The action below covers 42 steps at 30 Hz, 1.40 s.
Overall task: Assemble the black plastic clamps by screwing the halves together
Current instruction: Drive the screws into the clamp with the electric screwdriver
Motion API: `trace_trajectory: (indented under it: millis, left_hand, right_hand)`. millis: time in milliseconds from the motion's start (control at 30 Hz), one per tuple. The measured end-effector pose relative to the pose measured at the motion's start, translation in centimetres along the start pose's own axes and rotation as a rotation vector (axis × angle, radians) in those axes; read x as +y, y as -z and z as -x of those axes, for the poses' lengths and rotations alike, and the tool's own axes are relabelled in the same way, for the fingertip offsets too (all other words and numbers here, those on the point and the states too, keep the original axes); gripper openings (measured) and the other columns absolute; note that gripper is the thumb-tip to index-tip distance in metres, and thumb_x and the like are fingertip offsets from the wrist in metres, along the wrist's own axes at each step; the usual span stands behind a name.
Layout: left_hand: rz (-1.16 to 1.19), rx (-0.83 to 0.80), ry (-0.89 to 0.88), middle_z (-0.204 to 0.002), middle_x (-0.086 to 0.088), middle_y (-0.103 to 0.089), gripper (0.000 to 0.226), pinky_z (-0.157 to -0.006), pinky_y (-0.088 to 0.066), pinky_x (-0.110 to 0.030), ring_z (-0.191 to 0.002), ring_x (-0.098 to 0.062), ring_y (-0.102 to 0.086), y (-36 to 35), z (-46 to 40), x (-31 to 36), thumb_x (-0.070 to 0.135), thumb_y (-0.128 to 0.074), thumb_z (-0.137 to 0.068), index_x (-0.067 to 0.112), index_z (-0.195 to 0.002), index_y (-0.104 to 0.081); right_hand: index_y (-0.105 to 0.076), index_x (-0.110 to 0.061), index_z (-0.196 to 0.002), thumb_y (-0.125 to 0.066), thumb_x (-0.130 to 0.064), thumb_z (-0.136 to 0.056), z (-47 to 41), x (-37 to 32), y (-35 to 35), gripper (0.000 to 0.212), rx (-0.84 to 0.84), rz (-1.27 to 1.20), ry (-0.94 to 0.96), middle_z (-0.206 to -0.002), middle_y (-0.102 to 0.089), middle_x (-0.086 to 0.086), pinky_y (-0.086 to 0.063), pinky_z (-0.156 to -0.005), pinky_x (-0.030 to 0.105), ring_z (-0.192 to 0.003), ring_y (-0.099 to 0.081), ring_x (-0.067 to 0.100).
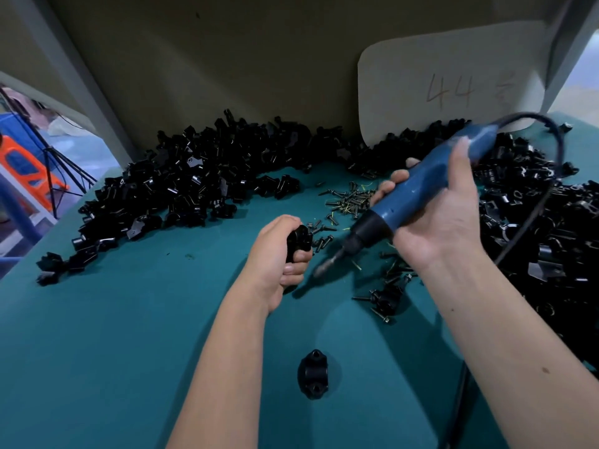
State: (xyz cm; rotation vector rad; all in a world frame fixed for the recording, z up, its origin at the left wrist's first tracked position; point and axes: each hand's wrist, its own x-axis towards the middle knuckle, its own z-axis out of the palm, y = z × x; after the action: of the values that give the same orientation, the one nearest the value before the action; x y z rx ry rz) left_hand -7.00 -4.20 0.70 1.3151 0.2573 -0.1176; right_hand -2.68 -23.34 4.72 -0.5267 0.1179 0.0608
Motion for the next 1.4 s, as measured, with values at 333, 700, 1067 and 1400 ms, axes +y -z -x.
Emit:
trace_trajectory:
  millis: [333,700,1067,1400]
  left_hand:
    - [-0.740,0.034,-0.215,-0.061,0.011,-0.043,0.021,-0.056,-0.040,-0.025,-0.057,-0.013,-0.044,0.5,-0.1,-0.1,0.033,-0.045,-0.091,0.015,-0.081,-0.050]
    - [-0.859,-0.035,-0.250,-0.062,0.007,-0.041,0.027,-0.068,-0.034,-0.039,-0.063,-0.019,-0.041,0.1,0.0,0.1,0.039,-0.041,-0.081,0.013,-0.077,-0.047]
    - [-0.906,-0.044,-0.305,-0.068,-0.001,-0.041,0.032,-0.066,-0.036,-0.038,-0.064,-0.018,-0.039,-0.3,-0.3,-0.3,0.040,-0.040,-0.083,0.008,-0.079,-0.043]
    - [-0.907,0.055,-0.386,-0.059,0.010,-0.045,0.024,-0.061,-0.034,-0.036,-0.059,-0.016,-0.040,-0.7,-0.5,-0.6,0.040,-0.041,-0.083,0.020,-0.074,-0.049]
  right_hand:
    - [-0.049,-0.019,-0.092,-0.070,-0.015,-0.094,-0.5,-1.4,0.3,0.022,0.165,0.003,0.179,-0.060,-0.050,-0.007,-0.042,-0.051,0.023,-0.046,-0.043,0.010]
    - [-0.047,-0.018,-0.079,-0.065,-0.013,-0.096,-0.4,-1.1,0.0,0.025,0.134,-0.003,0.162,-0.059,-0.048,-0.007,-0.040,-0.049,0.025,-0.045,-0.042,0.010]
    - [-0.045,-0.020,-0.073,-0.064,-0.018,-0.098,0.1,-1.5,-0.7,0.031,0.077,0.040,0.179,-0.057,-0.043,-0.007,-0.039,-0.049,0.025,-0.045,-0.039,0.010]
    - [-0.044,-0.020,-0.073,-0.062,-0.018,-0.099,0.2,-1.6,-0.6,0.032,0.059,0.034,0.216,-0.057,-0.042,-0.007,-0.040,-0.049,0.025,-0.046,-0.039,0.010]
